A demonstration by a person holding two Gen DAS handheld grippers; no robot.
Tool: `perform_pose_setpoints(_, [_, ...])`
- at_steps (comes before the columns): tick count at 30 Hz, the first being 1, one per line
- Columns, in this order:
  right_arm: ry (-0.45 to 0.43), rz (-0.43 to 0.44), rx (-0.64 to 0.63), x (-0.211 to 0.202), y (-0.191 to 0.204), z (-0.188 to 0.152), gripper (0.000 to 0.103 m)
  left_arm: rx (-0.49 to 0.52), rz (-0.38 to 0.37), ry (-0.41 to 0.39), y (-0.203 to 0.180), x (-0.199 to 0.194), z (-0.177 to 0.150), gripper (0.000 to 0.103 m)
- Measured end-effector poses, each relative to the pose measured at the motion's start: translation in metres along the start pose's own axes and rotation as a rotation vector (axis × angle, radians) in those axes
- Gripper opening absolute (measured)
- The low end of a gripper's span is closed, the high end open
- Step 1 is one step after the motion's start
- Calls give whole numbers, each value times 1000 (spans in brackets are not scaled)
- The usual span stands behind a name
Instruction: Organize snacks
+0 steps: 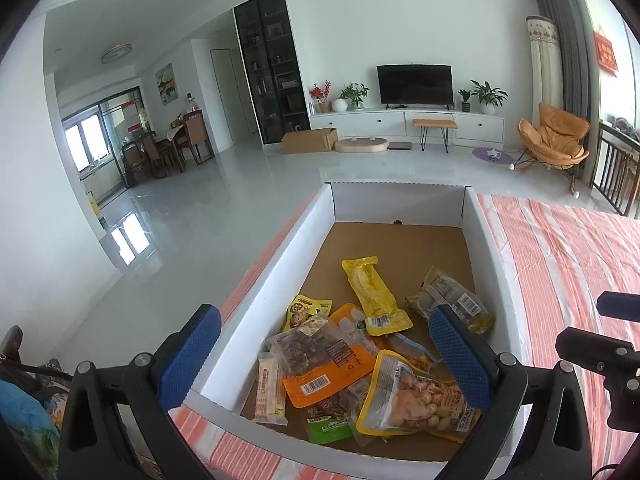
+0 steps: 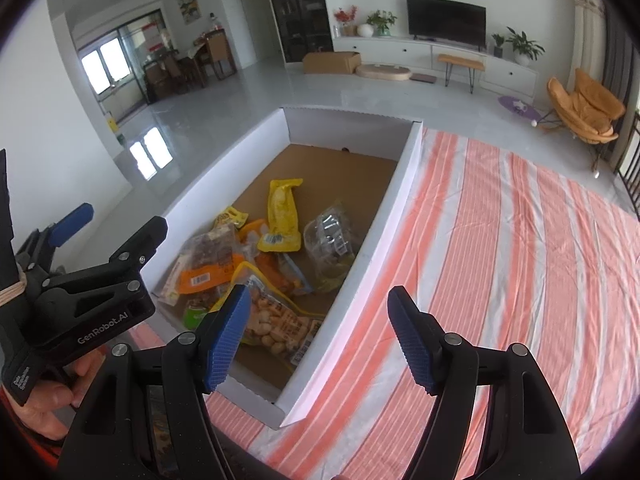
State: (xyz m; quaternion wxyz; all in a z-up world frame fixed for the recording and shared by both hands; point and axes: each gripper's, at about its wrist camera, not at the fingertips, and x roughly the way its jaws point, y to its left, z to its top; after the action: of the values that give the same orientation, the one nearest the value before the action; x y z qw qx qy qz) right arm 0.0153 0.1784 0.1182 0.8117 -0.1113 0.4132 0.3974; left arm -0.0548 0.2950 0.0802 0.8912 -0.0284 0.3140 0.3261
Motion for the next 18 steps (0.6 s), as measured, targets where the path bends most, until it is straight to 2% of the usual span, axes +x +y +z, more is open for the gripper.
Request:
perform_pose_setpoints(4, [9, -13, -10, 0, 6, 1, 74, 4, 2, 15, 2, 0, -1, 103])
perform_pose_setpoints(8, [13, -14, -19, -1, 14, 3, 75, -29, -33, 63, 10, 3, -1, 103])
perform_pose_setpoints(13, [13, -6, -23, -5, 19, 4, 75, -68, -67, 82, 20, 1, 1, 103])
perform_pose_setpoints(18, [9, -7, -33, -5, 24, 6, 75, -77, -63, 90, 24, -1, 2, 103])
